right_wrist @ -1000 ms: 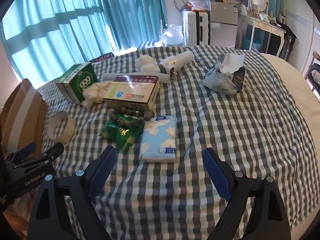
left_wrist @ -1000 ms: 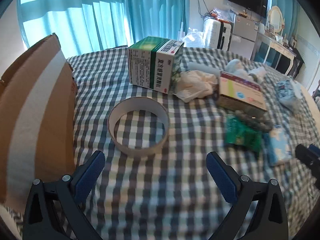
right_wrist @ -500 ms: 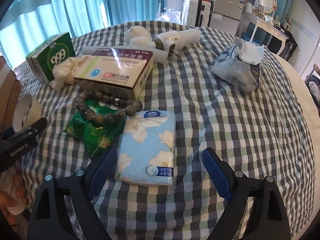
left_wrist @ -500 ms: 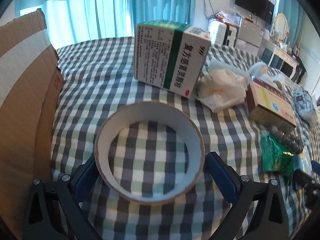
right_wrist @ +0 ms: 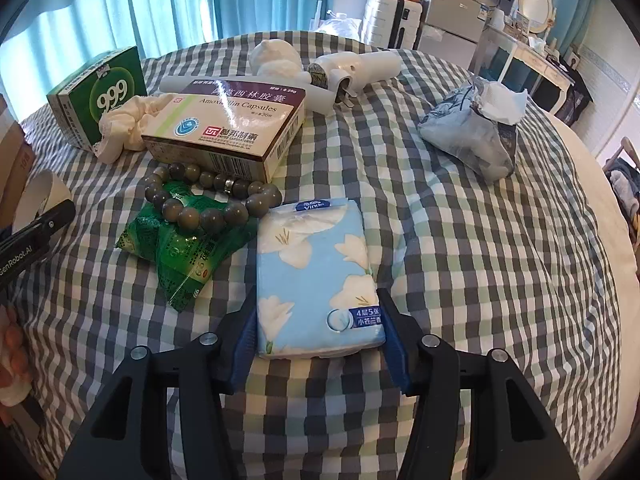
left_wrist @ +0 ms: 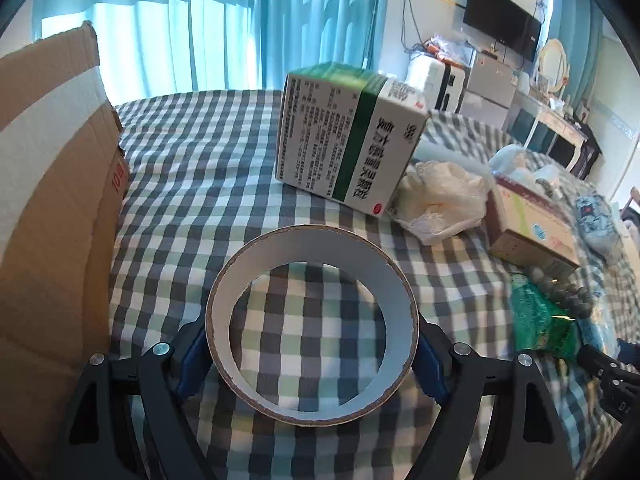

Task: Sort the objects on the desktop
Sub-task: 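Carry the tape roll and tissue pack into the box and release both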

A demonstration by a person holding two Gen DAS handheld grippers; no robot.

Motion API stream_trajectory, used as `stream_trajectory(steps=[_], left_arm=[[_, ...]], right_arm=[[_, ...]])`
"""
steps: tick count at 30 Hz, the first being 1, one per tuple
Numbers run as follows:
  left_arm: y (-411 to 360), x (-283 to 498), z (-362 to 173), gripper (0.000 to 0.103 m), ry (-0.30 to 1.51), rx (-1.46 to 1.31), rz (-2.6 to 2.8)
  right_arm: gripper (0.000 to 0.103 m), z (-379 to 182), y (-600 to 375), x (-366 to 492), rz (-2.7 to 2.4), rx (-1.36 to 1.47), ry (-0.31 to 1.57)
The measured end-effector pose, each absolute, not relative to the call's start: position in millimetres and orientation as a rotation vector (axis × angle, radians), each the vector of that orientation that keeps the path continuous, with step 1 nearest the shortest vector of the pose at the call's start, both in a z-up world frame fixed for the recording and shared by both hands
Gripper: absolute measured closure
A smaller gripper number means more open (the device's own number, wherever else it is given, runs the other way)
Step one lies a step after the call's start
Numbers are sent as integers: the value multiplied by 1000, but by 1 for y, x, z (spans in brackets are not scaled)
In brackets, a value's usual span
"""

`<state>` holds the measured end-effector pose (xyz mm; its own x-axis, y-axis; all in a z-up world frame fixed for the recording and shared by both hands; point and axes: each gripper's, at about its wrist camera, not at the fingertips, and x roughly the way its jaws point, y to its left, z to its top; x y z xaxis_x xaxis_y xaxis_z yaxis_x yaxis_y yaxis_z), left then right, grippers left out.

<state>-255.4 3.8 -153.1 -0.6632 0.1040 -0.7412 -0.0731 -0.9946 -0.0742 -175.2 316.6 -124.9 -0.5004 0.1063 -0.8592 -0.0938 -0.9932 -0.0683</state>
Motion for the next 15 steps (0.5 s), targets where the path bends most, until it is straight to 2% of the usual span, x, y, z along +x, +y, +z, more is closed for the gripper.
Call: stream_trajectory(steps=[8, 15], left_arm=[[16, -208, -116, 19, 7, -1154, 2784], [21, -170, -74, 19, -108, -1218, 2742]], right_arm=[[50, -102, 319, -145, 2644, -1444, 83], [50, -64, 302, -116, 2728, -1379, 136]])
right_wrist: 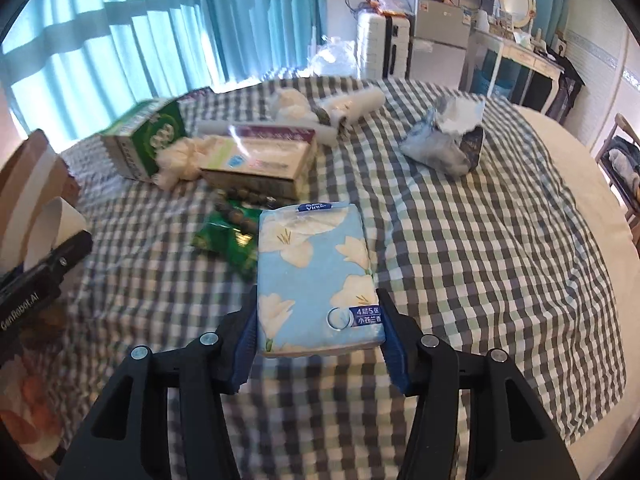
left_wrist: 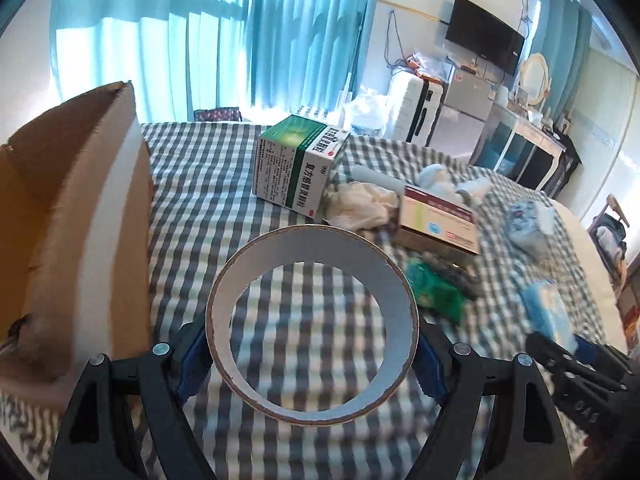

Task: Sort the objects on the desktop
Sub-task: 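Carry the tape roll and tissue pack into the box and release both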

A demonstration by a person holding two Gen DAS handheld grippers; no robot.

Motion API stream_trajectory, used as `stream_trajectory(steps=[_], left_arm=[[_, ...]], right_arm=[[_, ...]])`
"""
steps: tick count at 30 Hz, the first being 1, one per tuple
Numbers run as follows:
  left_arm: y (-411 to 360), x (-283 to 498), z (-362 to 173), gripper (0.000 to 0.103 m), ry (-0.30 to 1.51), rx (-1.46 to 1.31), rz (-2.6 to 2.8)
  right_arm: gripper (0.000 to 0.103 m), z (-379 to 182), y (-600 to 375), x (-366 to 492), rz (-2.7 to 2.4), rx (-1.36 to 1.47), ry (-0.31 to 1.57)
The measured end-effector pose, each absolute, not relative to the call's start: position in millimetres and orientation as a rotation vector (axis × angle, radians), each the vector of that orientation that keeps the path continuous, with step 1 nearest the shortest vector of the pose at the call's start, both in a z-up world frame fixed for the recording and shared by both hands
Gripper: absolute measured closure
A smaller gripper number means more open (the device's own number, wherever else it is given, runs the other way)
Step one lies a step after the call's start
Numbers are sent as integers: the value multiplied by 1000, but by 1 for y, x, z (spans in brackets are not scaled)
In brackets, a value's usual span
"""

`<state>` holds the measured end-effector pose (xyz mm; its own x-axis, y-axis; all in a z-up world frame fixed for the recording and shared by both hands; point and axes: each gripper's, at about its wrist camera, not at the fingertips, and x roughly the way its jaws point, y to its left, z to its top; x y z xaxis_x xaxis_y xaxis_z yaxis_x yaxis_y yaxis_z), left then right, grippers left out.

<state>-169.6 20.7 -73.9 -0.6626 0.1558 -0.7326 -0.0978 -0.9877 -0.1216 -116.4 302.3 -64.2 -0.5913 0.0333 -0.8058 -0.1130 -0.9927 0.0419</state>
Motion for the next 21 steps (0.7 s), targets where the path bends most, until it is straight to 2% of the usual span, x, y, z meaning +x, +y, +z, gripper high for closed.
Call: stream_trajectory(steps=[5, 14, 21], left_arm=[[18, -138, -37, 18, -36, -1212, 2769], [-26, -94, 20, 18, -58, -1126, 2866], [-78, -89, 44, 18, -128, -1110, 2953]], right_arm=[[50, -35, 283, -94, 2830, -1344, 209], [50, 29, 241, -60, 3007, -1214, 259], [50, 57, 201, -51, 3111, -1195, 213]])
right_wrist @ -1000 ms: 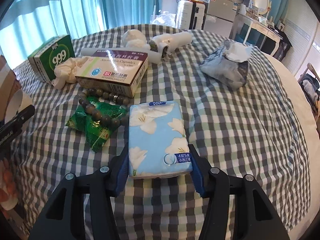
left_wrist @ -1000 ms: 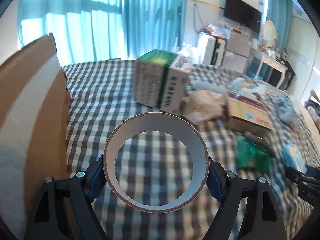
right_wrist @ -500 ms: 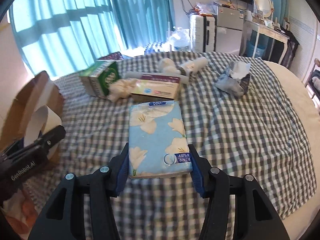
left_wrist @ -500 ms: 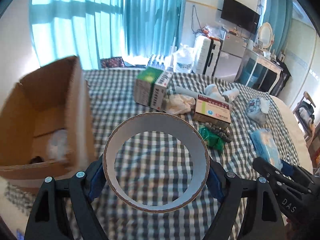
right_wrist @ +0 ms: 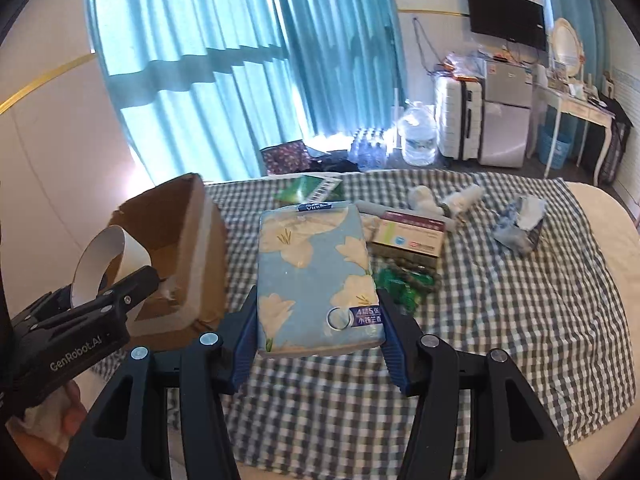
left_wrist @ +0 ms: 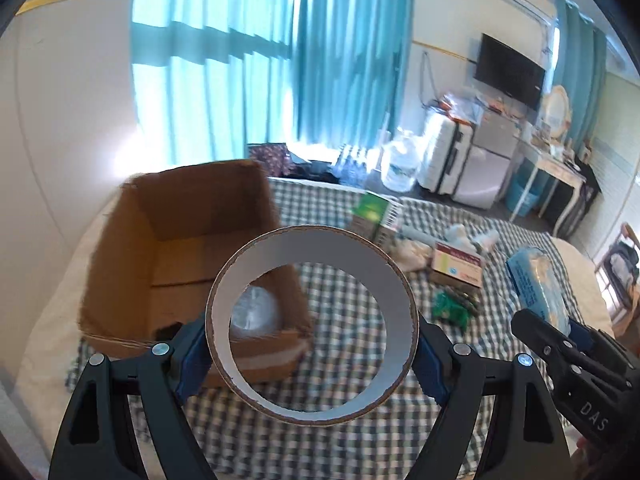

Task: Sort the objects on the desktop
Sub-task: 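Carry the tape roll and tissue pack into the box and release both, then move both tools back over the remaining items on the cloth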

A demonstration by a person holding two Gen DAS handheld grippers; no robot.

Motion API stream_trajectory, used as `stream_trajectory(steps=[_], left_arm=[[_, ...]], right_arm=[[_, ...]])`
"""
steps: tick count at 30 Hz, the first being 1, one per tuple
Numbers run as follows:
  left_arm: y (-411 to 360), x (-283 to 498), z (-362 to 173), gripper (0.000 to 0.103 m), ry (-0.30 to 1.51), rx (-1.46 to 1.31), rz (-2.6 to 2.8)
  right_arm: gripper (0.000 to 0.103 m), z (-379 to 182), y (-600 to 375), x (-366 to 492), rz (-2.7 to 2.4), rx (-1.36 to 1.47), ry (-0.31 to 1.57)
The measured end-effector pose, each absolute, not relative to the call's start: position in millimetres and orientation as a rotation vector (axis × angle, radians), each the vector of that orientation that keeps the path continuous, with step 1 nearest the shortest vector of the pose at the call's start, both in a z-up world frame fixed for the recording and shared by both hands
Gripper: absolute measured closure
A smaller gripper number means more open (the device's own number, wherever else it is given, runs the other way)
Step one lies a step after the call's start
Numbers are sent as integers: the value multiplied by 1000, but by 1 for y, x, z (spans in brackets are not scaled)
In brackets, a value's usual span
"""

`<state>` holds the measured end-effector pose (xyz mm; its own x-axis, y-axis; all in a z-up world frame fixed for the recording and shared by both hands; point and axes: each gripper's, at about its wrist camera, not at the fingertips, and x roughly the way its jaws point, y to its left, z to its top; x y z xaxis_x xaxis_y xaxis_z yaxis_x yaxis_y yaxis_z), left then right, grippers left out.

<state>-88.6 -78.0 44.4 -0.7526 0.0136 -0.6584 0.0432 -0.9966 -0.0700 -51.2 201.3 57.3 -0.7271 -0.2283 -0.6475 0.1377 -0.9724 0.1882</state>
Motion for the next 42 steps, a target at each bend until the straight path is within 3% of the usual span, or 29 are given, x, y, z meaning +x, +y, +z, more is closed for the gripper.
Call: stream_trajectory(steps=[11, 23, 26, 27, 28, 29, 42], left_arm=[[-166, -110, 42, 18, 182, 1067, -2776], [-210, -137, -11, 18, 251, 1192, -2696], [-212, -140, -19, 15, 279, 1238, -2680], [-212, -141, -21, 8, 291, 1254, -2663], [-212, -141, -21, 3, 296, 1258, -2656], [-212, -140, -21, 3, 301, 1253, -2652], [-156, -118, 4, 0, 276, 1237, -2753]], right_arm=[[49, 81, 102, -96, -2554, 991, -155], [49, 45, -4, -166, -2334, 1129, -141], [45, 39, -15, -171, -2314, 1143, -141], [40, 39, -17, -172, -2310, 1142, -150], [27, 39, -17, -171, -2312, 1142, -156], [21, 40, -17, -170, -2332, 1136, -157], [21, 58, 80, -127, -2556, 1046, -216]])
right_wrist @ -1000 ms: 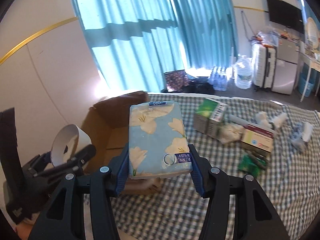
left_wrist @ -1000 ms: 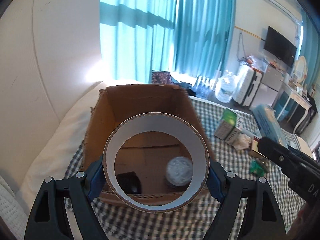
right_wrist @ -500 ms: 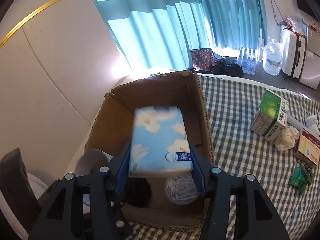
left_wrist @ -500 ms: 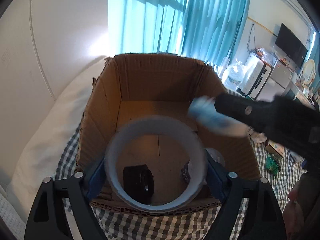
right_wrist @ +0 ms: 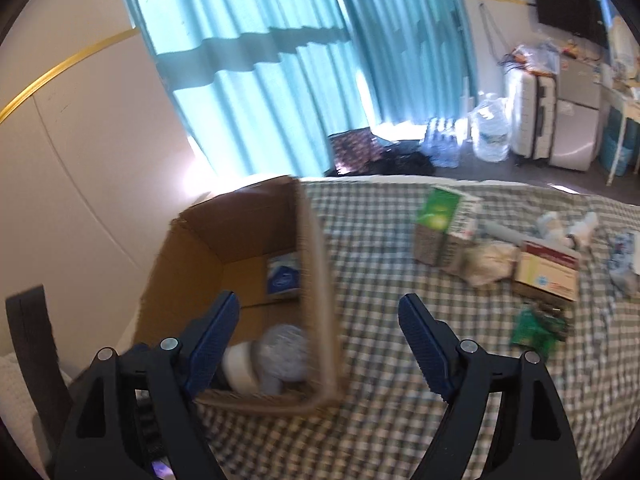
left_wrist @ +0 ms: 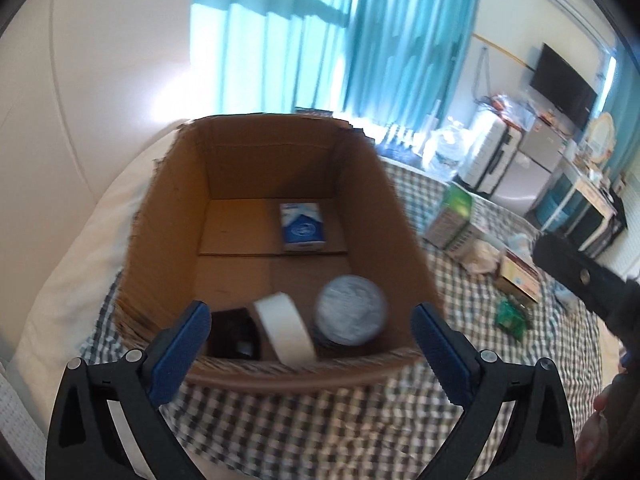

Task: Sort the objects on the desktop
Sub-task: 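Move both tools back over the remaining items on the cloth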

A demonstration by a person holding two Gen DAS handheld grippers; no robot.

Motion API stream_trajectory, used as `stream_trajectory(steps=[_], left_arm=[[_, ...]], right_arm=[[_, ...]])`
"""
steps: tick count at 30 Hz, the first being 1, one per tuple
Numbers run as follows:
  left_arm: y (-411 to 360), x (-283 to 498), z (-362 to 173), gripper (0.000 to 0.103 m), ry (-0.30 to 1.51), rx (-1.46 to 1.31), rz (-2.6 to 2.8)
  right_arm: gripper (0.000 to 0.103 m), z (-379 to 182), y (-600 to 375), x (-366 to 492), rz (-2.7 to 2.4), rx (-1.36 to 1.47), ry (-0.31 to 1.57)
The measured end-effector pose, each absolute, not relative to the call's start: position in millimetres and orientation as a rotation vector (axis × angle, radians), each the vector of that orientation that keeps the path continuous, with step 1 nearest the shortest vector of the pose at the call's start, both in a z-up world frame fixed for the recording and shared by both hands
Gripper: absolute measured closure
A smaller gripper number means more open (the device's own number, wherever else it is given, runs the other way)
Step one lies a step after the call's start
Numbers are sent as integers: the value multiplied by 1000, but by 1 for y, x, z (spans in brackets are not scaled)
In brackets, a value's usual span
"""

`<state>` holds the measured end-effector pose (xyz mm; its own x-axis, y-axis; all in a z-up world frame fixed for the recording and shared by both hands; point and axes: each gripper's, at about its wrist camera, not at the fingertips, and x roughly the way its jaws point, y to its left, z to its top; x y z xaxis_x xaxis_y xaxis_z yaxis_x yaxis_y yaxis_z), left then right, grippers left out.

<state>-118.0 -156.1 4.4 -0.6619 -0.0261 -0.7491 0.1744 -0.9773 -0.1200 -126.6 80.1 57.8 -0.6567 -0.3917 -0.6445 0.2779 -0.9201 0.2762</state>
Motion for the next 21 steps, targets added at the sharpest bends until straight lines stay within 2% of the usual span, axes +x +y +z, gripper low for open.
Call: stream_trajectory(steps=[6, 12, 21], left_arm=[[-94, -105, 11, 0, 247, 1250, -2850], [-25, -100, -4, 0, 237, 1320, -2917], [67, -116, -40, 0, 100, 1483, -2953]], right_arm=[[21, 59, 183, -93, -2726, 1047, -265], [21, 47, 284, -72, -2912, 1103, -374], [21, 14, 354, -67, -2996, 1164, -510]])
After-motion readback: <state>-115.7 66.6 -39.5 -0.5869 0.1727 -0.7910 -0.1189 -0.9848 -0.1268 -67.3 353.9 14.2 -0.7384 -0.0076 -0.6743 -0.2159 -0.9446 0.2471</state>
